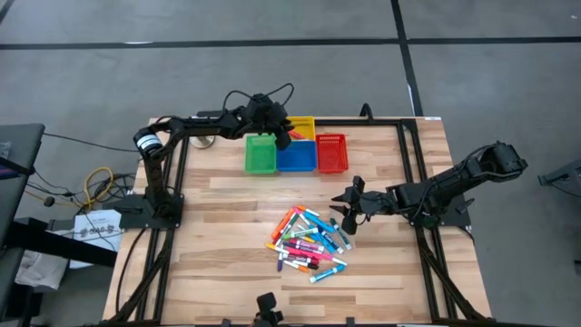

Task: Pick & Place Markers
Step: Put the top large blue highlighter pen into the yellow bin

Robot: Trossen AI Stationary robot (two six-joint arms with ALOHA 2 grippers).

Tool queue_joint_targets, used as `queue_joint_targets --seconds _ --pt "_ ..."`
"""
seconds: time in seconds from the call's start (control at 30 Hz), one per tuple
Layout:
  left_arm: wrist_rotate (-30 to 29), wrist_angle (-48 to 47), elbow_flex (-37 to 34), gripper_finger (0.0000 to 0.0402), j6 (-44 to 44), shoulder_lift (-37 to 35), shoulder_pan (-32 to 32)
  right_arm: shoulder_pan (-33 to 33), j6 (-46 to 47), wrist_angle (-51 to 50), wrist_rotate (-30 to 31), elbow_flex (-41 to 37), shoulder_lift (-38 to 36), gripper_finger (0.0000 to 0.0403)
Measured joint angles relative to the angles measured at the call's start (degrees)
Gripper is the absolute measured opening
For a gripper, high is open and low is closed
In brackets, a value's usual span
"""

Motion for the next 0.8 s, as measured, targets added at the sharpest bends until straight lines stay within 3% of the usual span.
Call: queue_joint_targets --seconds 0.2,0.33,0.6,0.8 --pt "-6.63 -9.24 0.00 0.0108 0.61 -5.56 -2.54 0.00 0.03 0.00 0.00 0.00 0.00 0.0107" --pt "-7.29 -13.86 -2.94 0.0108 -0.61 -12.33 -5.51 0.00 0.19 0.02 0.00 0.00 0.00 0.0107" --pt "-7.36 -13.72 -19.77 0.0108 -8.70 -29.48 -14.73 0.02 2.06 0.04 0.00 0.00 0.00 0.0107" --pt "-9.41 -3.12 -35.45 0.0108 -18.51 -38.90 -22.89 0.04 4.48 0.36 -0.01 0.00 0.00 0.0107"
